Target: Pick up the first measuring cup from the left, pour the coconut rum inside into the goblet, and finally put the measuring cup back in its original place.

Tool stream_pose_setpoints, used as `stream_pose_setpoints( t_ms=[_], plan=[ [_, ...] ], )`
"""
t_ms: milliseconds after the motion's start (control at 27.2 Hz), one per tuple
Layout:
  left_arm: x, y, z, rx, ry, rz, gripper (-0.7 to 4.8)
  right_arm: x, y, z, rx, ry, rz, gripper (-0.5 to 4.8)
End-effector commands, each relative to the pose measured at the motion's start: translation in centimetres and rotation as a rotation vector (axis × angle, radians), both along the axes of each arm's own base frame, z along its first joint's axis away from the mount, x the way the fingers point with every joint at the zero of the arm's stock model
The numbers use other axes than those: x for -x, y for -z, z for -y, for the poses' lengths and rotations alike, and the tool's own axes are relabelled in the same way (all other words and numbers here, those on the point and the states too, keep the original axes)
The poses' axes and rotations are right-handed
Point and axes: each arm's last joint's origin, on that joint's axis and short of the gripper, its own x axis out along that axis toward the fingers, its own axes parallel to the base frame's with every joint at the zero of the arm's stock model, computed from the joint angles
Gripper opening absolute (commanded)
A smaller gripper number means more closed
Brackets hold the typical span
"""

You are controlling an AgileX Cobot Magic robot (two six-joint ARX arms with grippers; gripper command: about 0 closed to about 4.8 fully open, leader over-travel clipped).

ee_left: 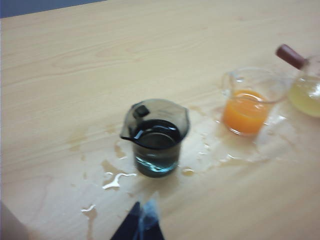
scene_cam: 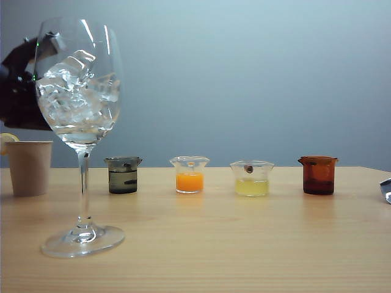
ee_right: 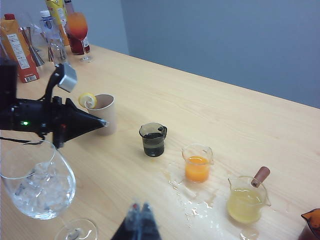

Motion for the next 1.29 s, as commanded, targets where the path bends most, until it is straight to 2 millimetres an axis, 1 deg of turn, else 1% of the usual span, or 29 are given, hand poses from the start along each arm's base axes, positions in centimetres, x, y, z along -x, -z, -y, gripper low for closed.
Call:
stream_pose_setpoints(
  t_ms=[37, 258, 368, 515, 626, 920, 1031, 1141, 1178, 1215, 1289],
  plan=[
    [-0.6, 0.2, 0.0, 0.015, -0.029, 0.031, -0.05, 0.0, -0.1, 0.0, -0.003, -0.004, 0.006, -0.03],
    [-1.3, 1.4, 0.3, 0.03, -0.035, 0.004, -0.05, 0.0, -0.1, 0.0, -0.002, -0.004, 0.005, -0.03],
    [-1.4, 1.8, 0.9, 0.008, -0.067, 0.001, -0.05, 0.0, -0.1, 0.0, -0.002, -0.004, 0.005, -0.03],
    [-1.7, 2.5, 2.1, -0.008, -0.081, 0.009, -0.05, 0.0, -0.1, 0.0, -0.002, -0.004, 0.005, -0.03],
    [-2.0, 3.0, 2.7, 0.04, -0.1, 0.005, -0.05, 0.0, -0.1, 0.0, -0.002, -0.004, 0.005, -0.03],
    [-2.6, 4.6, 3.9, 0.093, -0.152, -0.018, -0.05, 0.0, 0.0, 0.0, 0.006, -0.004, -0.003, -0.03],
    [-2.7, 5.2, 4.0, 0.089, -0.154, -0.035, -0.05, 0.0, 0.1, 0.0, 0.011, -0.003, -0.007, -0.03],
    [-2.8, 5.3, 4.0, 0.092, -0.154, -0.029, -0.03, 0.0, 0.1, 0.0, 0.01, -0.003, -0.007, -0.03],
    [-2.8, 5.3, 4.1, 0.094, -0.155, -0.028, 0.21, 0.1, 0.1, 0.0, 0.01, -0.004, -0.007, -0.03],
    [-2.8, 5.3, 4.1, 0.094, -0.155, -0.027, 0.71, 0.0, 0.1, 0.0, 0.01, -0.003, -0.007, -0.03],
    [-2.8, 5.3, 4.0, 0.094, -0.155, -0.028, 1.89, 0.0, 0.1, 0.0, 0.011, -0.003, -0.007, -0.03]
  ],
)
